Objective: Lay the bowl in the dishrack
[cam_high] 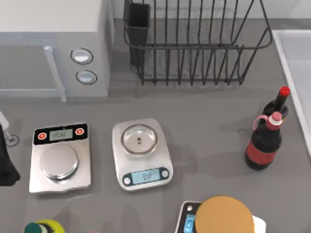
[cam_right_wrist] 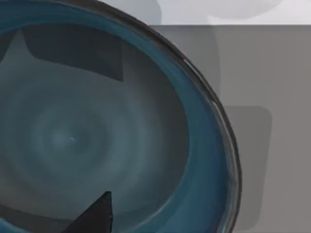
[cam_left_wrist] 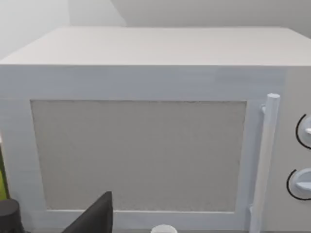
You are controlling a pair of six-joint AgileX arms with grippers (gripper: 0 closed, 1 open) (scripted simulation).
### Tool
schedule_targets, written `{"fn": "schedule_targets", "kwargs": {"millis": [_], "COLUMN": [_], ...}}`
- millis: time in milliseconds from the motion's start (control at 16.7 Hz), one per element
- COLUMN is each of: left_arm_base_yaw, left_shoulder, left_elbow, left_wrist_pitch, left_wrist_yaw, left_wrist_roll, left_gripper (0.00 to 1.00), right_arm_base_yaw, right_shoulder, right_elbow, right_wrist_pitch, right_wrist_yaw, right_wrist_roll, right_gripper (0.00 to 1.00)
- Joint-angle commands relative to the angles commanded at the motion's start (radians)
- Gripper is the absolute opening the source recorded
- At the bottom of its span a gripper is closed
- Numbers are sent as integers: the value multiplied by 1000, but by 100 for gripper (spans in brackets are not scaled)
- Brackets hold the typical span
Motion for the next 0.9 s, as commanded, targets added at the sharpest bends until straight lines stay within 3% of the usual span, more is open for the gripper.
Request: {"fn": "schedule_targets", "kwargs": {"millis": [240,540,900], "left_arm_base_yaw": [0,0,0], "left_shoulder": [0,0,0], "left_elbow": [0,0,0], "left_wrist_pitch": [0,0,0], "left_wrist_yaw": [0,0,0], "left_wrist_roll": [0,0,0], "left_gripper": [100,100,100], "right_arm_base_yaw": [0,-1,-1], "right_shoulder": [53,60,60], "right_elbow": [-106,-119,-119], "right_wrist_pitch": [156,173,173], "right_wrist_yaw": [0,0,0], "right_wrist_roll": [0,0,0], "right_gripper": [100,100,55]}}
